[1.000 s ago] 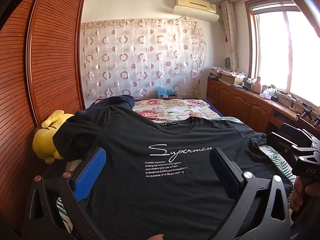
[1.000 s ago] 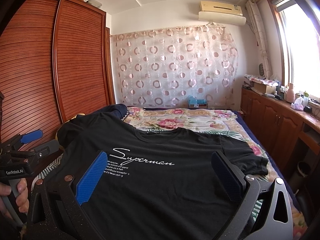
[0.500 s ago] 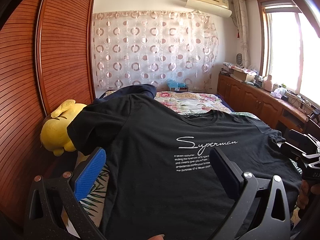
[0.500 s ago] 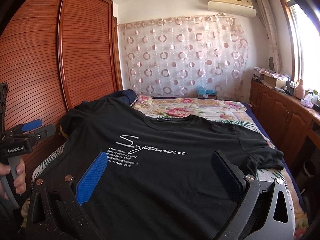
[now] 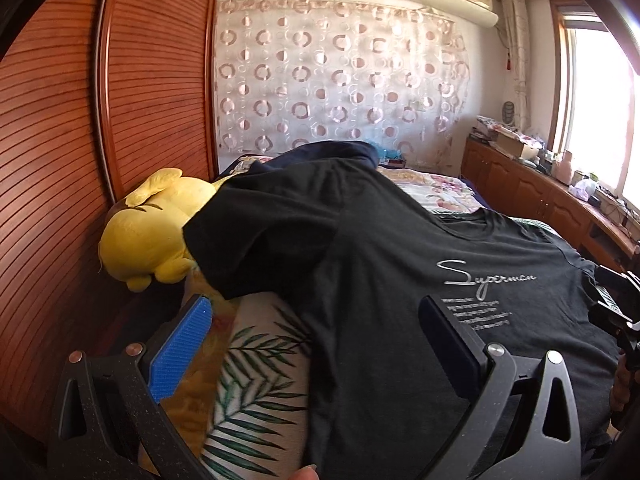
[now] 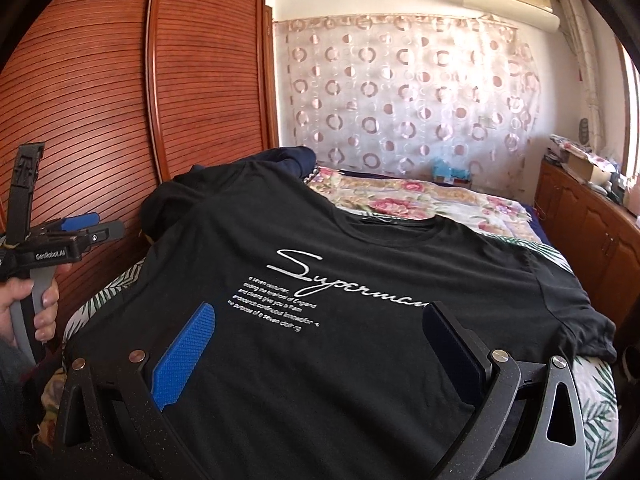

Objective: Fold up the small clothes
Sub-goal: 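Grasp the side edge of the black T-shirt with the left tool, then lift and fold the gripped side over the shirt body with the left tool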

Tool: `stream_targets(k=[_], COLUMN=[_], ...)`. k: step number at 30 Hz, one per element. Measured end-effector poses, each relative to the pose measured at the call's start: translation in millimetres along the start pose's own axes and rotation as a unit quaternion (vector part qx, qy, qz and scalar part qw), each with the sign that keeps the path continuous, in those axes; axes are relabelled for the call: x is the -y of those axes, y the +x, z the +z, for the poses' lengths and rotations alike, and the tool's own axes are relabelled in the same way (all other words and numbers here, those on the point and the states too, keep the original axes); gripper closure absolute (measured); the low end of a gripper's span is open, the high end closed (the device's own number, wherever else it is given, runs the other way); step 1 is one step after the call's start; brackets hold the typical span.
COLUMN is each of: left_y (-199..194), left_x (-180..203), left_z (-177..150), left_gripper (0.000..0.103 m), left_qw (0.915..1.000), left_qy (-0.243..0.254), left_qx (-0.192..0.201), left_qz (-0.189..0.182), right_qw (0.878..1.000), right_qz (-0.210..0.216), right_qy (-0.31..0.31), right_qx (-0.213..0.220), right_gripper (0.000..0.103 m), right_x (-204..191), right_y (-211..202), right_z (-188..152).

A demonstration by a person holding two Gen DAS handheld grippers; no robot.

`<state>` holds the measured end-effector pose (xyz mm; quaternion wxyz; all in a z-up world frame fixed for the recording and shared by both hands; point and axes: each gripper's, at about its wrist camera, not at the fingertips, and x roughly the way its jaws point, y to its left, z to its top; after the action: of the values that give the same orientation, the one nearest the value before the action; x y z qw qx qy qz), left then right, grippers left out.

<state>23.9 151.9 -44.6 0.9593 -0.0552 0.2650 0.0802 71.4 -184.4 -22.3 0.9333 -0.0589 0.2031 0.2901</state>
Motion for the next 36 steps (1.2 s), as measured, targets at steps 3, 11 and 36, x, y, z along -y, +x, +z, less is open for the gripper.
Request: stream_targets(k=[3, 11, 36], left_y=[10, 53, 56], left_x=[-19, -70, -78], left_z=[5, 27, 38], left_gripper=[0.001, 0.024, 0.099], left_qw=[1.0000, 0.9992, 0.9997], left_qy=[-0.004, -0.028, -0.021], left_qx=[-0.008, -0.028, -0.003], left_qz=[0.003, -0.011, -0.010], right_qw=[1.000, 0.999, 0.999], right_qz=[0.009, 0.029, 0.028], right_qy=[-0.009, -0.017, -0.008], right_qx=[-0.004, -0.017, -0.026], right_gripper=[0.000, 0.000, 0.000], right_x=[3, 10, 15], right_y=[3, 5, 6], right_z=[3, 6, 4])
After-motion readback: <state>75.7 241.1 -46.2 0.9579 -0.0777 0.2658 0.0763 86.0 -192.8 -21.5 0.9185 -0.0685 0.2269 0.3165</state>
